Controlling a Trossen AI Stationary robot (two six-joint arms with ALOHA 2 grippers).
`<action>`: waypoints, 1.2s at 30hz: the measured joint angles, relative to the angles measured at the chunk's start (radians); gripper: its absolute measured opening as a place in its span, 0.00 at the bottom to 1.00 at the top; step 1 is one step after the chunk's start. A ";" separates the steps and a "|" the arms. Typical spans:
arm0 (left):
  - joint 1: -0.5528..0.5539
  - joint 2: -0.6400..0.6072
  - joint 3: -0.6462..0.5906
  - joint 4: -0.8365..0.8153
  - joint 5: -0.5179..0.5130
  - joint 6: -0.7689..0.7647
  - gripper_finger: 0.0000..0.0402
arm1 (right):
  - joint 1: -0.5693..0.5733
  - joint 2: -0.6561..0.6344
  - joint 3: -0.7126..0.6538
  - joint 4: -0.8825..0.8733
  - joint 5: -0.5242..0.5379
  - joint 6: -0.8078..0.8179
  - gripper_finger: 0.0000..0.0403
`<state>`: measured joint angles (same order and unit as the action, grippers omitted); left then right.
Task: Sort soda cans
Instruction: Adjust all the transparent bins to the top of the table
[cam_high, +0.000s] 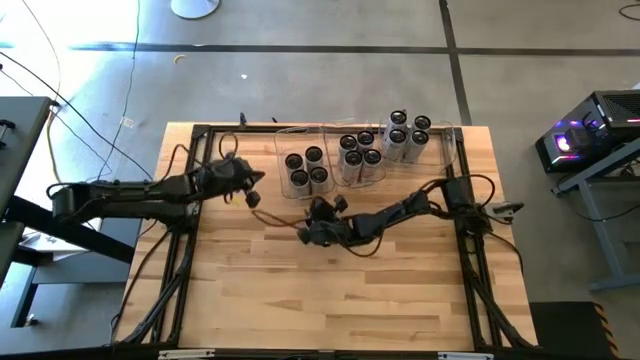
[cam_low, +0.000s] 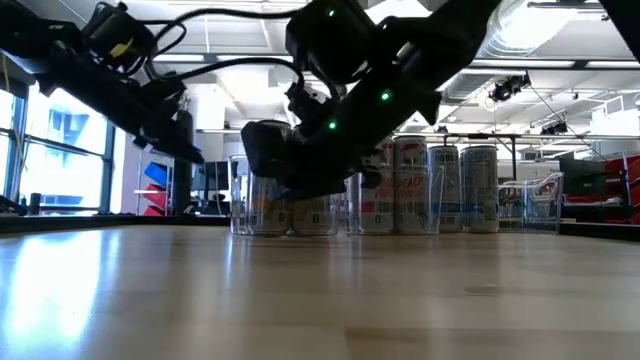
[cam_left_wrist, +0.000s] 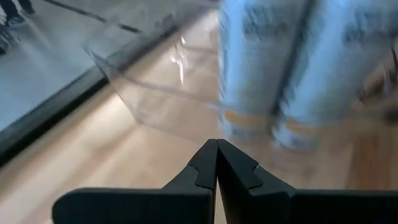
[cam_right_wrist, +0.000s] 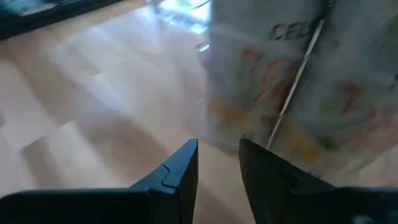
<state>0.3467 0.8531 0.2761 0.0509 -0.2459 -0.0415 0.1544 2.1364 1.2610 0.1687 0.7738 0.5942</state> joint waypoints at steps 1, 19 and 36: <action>-0.024 -0.001 -0.011 -0.004 -0.018 -0.014 0.00 | -0.010 0.004 0.000 0.012 0.000 0.000 0.27; -0.285 -0.090 -0.032 -0.349 -0.171 -0.290 0.00 | -0.118 0.149 0.170 0.115 -0.093 -0.115 0.27; -0.600 -0.101 -0.032 -0.484 -0.392 -0.607 0.00 | 0.229 -0.305 -0.002 -1.204 -0.066 0.425 0.09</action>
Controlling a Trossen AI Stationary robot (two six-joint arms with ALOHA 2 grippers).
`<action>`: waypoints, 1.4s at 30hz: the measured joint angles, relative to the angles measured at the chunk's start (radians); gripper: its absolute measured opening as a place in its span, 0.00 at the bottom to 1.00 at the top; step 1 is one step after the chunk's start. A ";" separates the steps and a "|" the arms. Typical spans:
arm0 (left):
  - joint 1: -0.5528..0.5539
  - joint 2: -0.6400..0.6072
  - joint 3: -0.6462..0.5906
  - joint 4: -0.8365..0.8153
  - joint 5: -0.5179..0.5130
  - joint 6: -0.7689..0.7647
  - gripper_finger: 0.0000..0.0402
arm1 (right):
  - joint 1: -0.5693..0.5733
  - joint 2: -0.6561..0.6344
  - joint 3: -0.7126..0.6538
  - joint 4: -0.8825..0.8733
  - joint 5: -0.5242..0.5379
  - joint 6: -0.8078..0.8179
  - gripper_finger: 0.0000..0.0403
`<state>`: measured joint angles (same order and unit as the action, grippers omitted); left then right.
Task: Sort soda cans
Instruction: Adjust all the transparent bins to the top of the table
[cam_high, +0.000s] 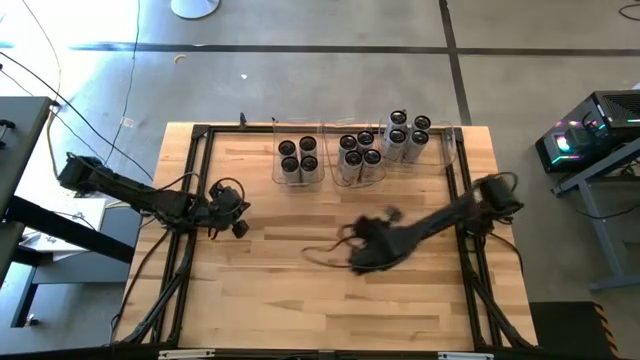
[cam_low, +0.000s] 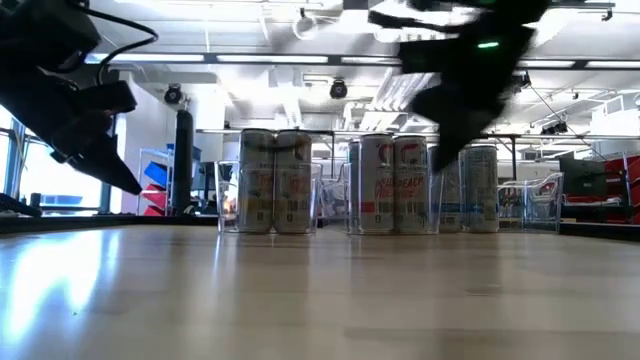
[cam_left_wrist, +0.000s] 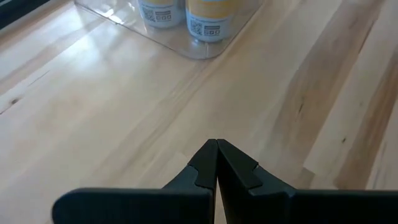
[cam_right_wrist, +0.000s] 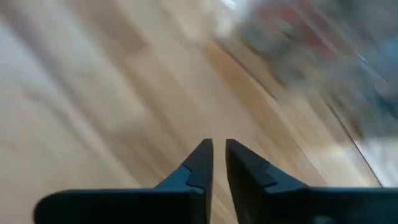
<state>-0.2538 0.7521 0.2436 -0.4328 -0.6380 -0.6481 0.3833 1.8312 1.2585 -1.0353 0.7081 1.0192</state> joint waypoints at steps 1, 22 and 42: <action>-0.011 0.000 0.000 0.001 -0.008 -0.009 0.00 | 0.014 -0.055 -0.060 -0.020 0.006 0.071 0.07; -0.050 0.000 -0.001 0.045 -0.081 -0.033 0.00 | -0.323 -0.515 -0.876 1.007 0.107 -0.014 0.00; -0.049 0.000 -0.002 0.095 -0.119 -0.030 0.00 | -0.443 -0.190 -0.704 1.320 -0.078 -0.337 0.00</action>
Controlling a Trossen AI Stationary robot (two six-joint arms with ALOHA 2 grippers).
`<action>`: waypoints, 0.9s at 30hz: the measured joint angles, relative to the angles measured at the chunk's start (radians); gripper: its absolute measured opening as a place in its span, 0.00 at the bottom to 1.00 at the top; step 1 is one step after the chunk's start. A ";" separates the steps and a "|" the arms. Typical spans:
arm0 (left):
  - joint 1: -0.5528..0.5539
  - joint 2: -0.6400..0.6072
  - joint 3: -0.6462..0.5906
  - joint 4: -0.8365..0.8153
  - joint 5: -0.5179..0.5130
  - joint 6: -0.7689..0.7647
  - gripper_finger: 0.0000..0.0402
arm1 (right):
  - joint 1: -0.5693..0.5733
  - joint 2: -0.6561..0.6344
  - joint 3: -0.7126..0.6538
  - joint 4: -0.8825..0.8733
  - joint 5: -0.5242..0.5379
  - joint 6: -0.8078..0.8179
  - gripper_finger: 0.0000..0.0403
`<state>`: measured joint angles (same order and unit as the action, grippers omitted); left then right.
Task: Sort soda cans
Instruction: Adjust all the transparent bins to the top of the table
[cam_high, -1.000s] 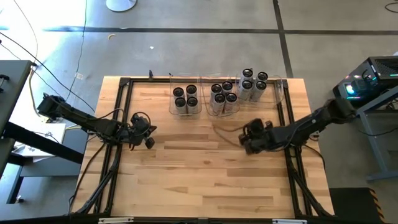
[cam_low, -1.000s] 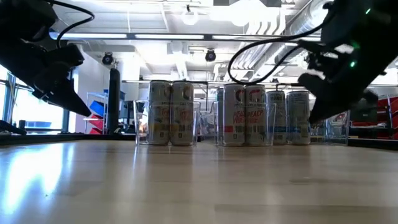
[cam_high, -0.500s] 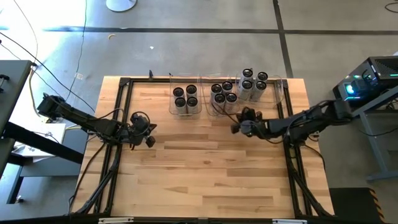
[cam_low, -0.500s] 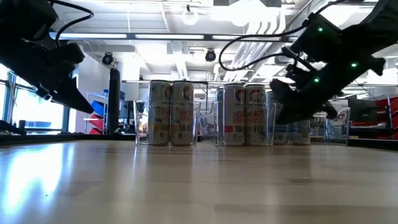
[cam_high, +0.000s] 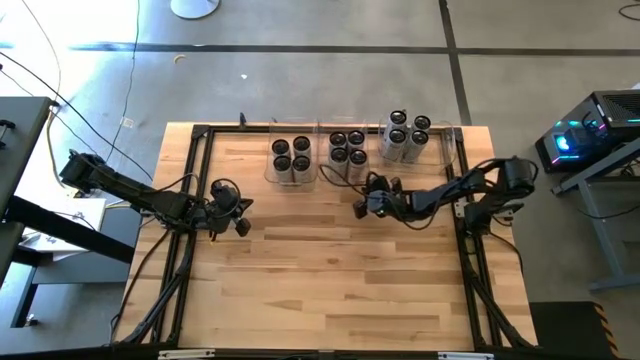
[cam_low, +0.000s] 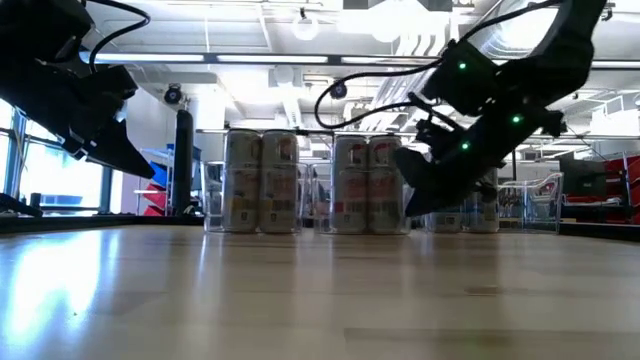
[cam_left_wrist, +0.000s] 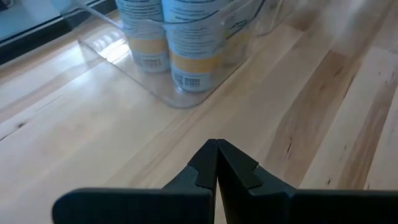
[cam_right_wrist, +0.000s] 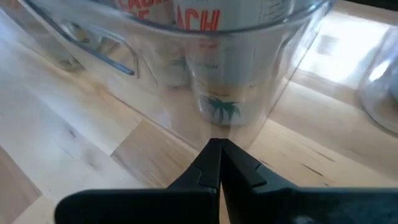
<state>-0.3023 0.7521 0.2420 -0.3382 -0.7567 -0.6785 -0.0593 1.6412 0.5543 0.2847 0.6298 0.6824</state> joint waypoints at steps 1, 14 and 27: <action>0.000 0.000 0.000 0.000 0.000 0.000 0.00 | 0.000 0.004 0.009 -0.003 -0.002 -0.010 0.00; 0.000 0.000 0.001 -0.001 0.007 0.001 0.00 | 0.084 -0.192 0.035 -0.332 0.060 0.059 0.00; 0.000 0.000 0.072 0.000 0.038 0.098 0.00 | 0.136 -0.545 0.035 -0.908 0.143 0.151 0.01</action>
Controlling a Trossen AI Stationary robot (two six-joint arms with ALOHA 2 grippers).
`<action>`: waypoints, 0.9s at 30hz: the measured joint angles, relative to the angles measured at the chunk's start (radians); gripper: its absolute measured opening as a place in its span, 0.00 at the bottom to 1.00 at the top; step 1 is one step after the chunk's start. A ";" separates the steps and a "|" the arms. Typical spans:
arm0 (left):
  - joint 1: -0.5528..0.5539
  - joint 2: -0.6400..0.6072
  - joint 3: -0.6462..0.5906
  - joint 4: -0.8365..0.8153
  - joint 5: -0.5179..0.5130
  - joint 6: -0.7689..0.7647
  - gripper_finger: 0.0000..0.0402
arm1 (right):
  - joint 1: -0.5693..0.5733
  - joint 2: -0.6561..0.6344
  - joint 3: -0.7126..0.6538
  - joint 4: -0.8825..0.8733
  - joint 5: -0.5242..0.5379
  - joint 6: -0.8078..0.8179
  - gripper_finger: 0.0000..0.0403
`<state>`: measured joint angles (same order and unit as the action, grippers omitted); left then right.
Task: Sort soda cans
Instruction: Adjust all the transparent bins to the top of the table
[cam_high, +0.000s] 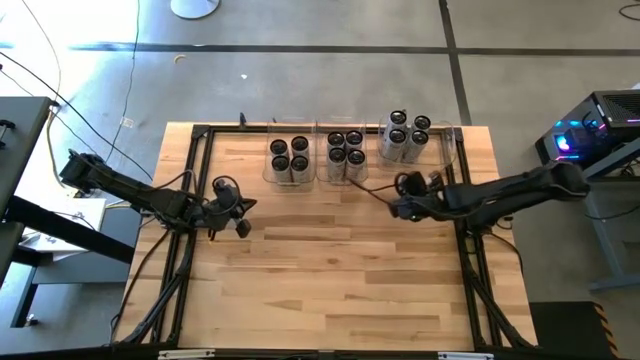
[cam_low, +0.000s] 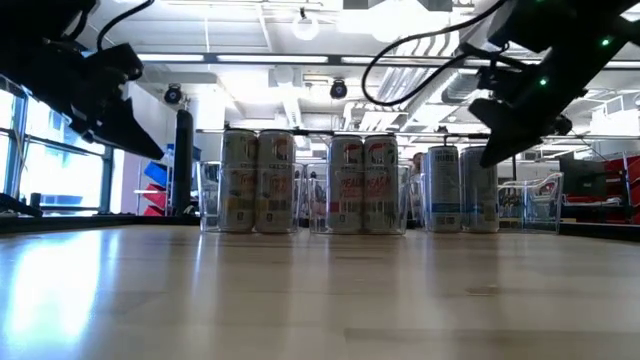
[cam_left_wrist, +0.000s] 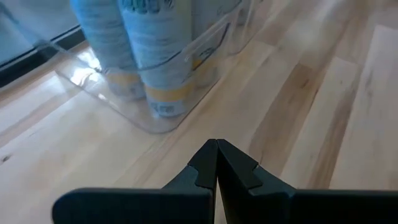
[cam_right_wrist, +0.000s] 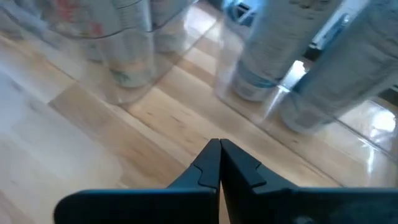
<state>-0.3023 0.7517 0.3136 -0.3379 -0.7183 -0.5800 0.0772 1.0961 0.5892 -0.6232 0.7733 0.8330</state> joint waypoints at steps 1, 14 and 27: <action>0.000 0.000 0.005 0.000 0.001 0.006 0.00 | -0.008 -0.021 0.000 -0.018 -0.011 -0.002 0.01; 0.016 0.000 0.017 -0.001 -0.049 0.008 0.00 | -0.134 -0.108 -0.001 -0.046 -0.330 -0.110 0.50; 0.017 0.000 0.017 -0.001 -0.122 0.031 0.00 | -0.182 -0.101 -0.001 0.277 -0.475 -0.606 0.67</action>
<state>-0.2855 0.7517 0.3309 -0.3386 -0.8406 -0.5488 -0.1051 0.9949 0.5880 -0.3458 0.2985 0.2270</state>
